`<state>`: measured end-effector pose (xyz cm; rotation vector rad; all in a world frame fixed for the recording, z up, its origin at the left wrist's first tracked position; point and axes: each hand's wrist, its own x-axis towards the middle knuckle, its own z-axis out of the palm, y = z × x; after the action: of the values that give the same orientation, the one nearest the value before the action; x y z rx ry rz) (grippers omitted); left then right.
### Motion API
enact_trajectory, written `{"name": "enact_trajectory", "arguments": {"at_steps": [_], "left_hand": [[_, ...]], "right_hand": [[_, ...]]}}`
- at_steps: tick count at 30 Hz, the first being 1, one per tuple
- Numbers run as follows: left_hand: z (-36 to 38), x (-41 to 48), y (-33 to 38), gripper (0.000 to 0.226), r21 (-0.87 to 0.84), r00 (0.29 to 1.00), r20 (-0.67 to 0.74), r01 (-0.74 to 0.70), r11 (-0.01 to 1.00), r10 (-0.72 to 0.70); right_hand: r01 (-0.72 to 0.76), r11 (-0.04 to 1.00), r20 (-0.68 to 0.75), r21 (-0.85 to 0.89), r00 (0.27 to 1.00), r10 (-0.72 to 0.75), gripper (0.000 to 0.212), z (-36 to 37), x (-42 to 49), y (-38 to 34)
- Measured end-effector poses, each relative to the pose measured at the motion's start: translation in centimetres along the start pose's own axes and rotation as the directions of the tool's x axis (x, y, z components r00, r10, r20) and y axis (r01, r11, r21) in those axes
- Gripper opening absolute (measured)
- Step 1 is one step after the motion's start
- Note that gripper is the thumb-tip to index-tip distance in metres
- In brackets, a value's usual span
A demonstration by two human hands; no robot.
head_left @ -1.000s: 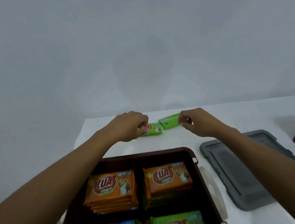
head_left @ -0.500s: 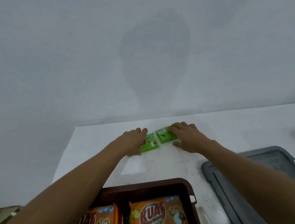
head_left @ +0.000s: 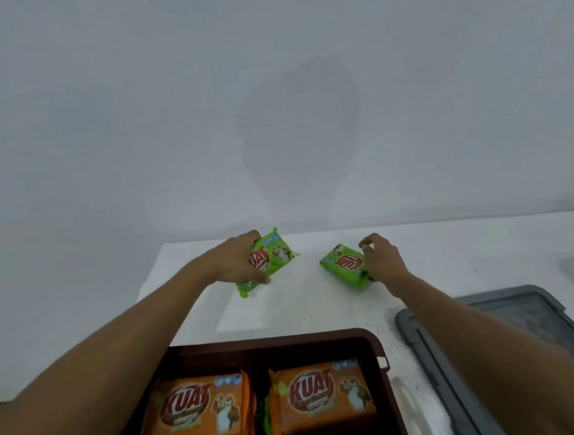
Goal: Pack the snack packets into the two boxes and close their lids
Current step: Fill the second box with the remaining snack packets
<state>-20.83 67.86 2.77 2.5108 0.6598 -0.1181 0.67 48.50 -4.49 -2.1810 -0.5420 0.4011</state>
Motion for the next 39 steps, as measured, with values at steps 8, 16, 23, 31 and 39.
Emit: {"name": "enact_trajectory", "arguments": {"at_steps": [8,16,23,31,39], "left_hand": [[-3.4,-7.2,-1.4,0.030,-0.329,0.994,-0.112,-0.029,0.944,-0.008],[-3.1,-16.2,-0.4,0.018,-0.300,0.980,0.028,-0.180,0.937,0.197],[-1.2,-20.7,0.3,0.025,-0.283,0.928,0.230,-0.225,0.932,0.294],[3.7,-22.7,0.6,0.023,0.114,0.838,0.502,-0.309,0.944,0.214],[4.2,-23.6,-0.3,0.033,0.144,0.885,0.366,-0.359,0.922,0.287]], "right_hand": [[-0.110,0.859,0.291,0.500,0.956,-0.048,0.051,-2.8,-7.6,-5.2],[0.000,0.886,0.372,0.464,0.908,-0.195,0.024,-5.7,-17.8,-9.4],[0.162,0.976,0.512,0.143,0.832,-0.213,0.024,-5.3,-25.1,-9.3],[0.339,0.914,0.551,-0.224,0.817,-0.169,0.015,-4.0,-27.8,-7.3],[0.587,0.653,0.657,-0.479,0.733,-0.177,0.021,-2.7,-28.3,-7.6]]}}
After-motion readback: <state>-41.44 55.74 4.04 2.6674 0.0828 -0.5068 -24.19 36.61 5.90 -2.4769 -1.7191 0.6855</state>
